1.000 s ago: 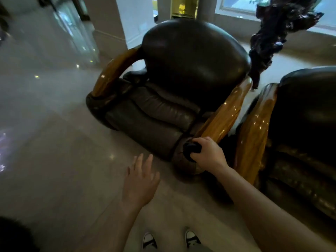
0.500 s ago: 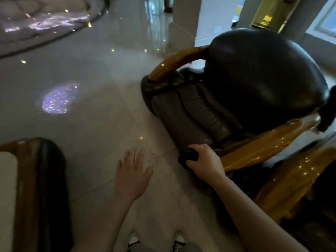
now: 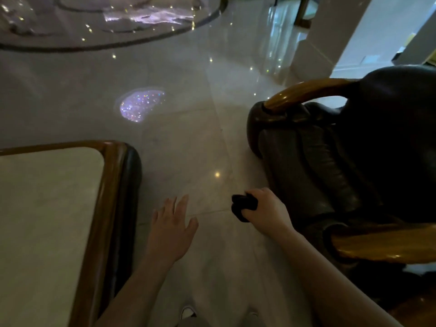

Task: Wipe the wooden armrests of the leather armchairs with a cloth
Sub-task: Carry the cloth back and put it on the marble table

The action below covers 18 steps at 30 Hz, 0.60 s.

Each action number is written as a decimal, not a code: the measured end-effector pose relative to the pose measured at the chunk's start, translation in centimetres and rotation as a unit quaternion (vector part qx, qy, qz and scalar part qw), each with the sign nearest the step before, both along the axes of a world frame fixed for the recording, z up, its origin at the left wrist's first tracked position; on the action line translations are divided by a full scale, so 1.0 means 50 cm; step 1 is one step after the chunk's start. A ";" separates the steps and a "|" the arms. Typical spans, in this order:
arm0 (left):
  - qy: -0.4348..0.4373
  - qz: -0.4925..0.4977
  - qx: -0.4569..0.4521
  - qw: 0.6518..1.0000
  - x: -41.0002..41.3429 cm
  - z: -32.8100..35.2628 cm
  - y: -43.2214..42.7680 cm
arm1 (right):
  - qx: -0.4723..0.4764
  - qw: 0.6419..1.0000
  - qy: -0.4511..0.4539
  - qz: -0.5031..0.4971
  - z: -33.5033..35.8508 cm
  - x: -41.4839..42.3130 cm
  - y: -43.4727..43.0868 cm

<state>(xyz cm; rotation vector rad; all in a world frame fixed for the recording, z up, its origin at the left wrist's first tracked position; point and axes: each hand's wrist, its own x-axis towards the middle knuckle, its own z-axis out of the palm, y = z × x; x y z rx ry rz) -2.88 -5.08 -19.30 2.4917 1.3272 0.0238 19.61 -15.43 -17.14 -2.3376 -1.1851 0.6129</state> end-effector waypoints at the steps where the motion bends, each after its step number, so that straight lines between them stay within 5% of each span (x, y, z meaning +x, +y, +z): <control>1: 0.004 0.007 -0.001 1.000 -0.027 -0.001 0.012 | 0.001 1.000 -0.002 0.008 0.003 -0.023 0.021; 18: -0.024 0.256 -0.028 0.966 -0.350 -0.070 0.138 | -0.026 0.971 0.058 0.232 -0.031 -0.286 0.376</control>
